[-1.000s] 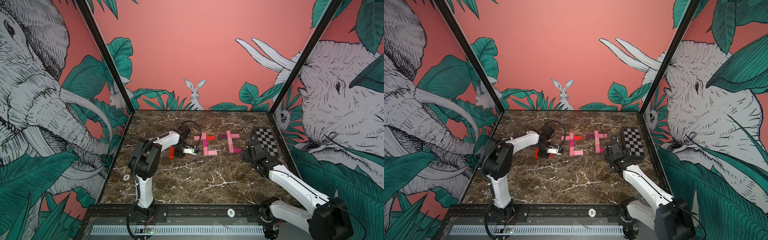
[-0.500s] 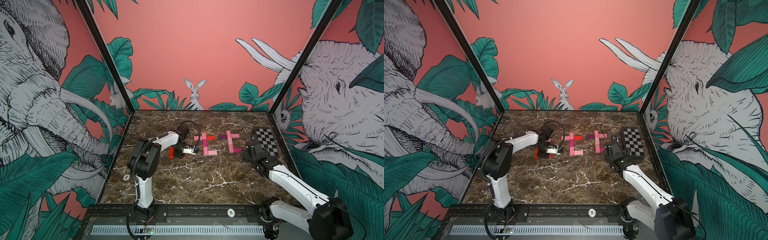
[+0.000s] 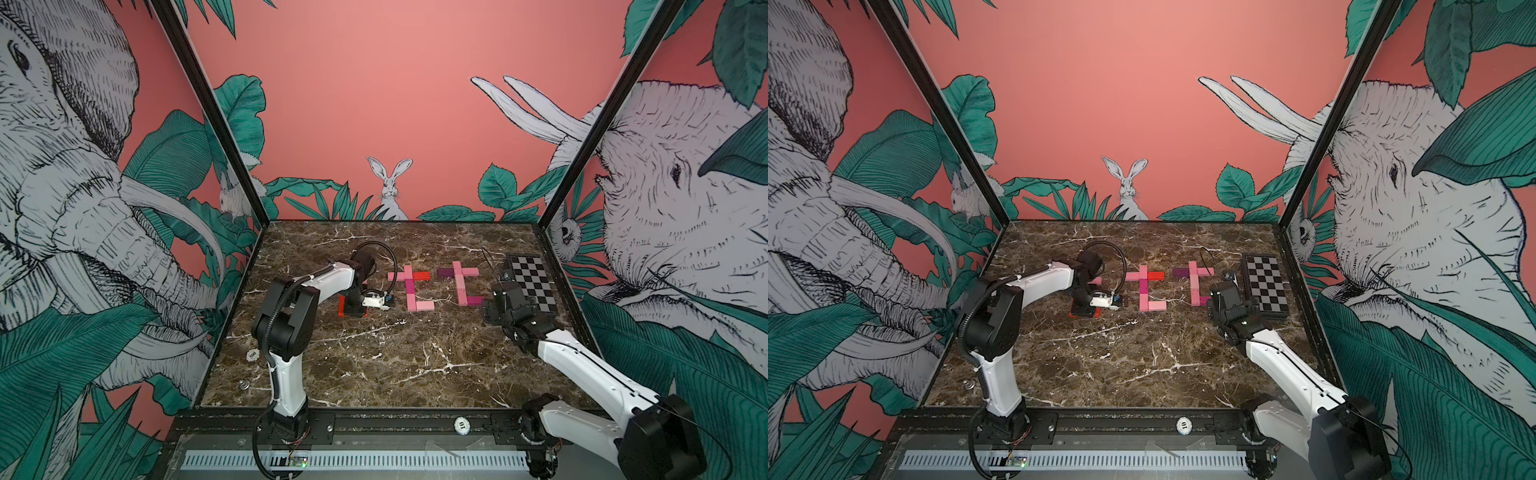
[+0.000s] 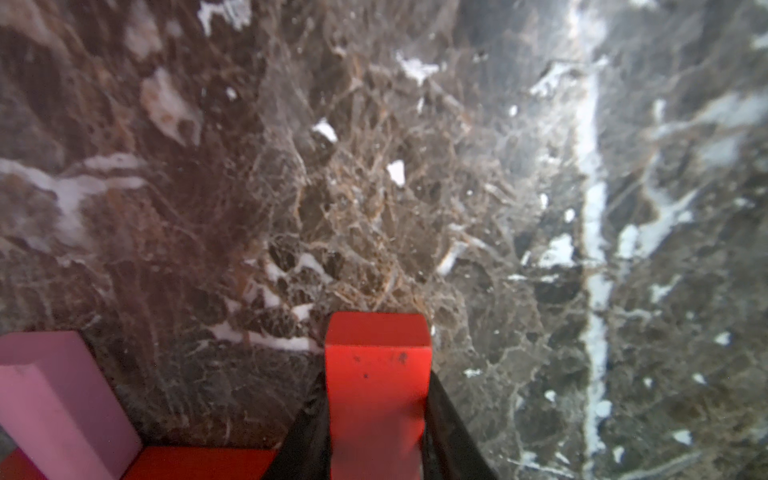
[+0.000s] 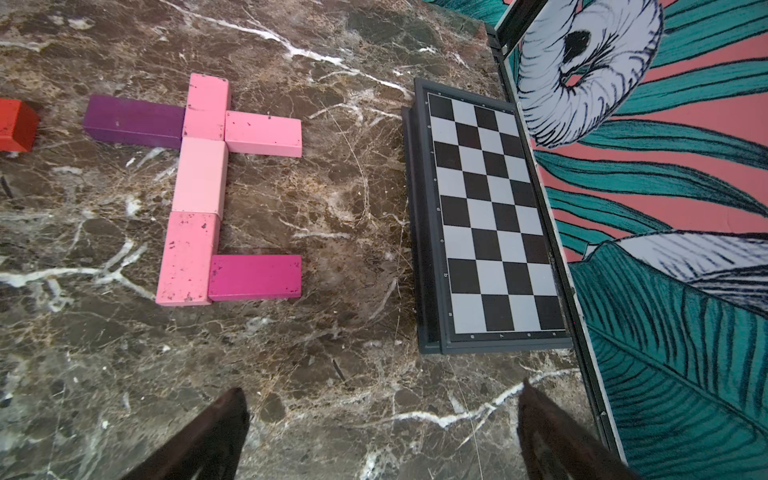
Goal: Assemble the letter t with building blocks
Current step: Assemble the building block at the center of the board.
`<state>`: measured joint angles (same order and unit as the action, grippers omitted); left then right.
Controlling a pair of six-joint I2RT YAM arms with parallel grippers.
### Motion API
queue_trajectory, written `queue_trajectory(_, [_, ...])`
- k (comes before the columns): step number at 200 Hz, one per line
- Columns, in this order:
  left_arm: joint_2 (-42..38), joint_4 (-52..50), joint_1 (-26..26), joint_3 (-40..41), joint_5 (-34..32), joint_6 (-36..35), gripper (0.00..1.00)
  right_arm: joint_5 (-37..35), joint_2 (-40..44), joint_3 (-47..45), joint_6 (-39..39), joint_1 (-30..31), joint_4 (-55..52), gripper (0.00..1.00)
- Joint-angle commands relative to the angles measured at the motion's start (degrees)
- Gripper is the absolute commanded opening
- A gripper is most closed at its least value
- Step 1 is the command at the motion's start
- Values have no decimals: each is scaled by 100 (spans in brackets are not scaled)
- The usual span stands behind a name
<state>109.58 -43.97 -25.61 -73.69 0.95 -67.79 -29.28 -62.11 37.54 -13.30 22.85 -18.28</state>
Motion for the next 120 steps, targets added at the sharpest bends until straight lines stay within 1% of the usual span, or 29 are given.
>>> queue_trajectory(1, [-175,-252,47,158,-67,-150,21,1,23,17,14,-18,127,99])
queue_trajectory(120, [-239,-358,82,230,-84,-114,18,19,41,-1,6,-18,139,98])
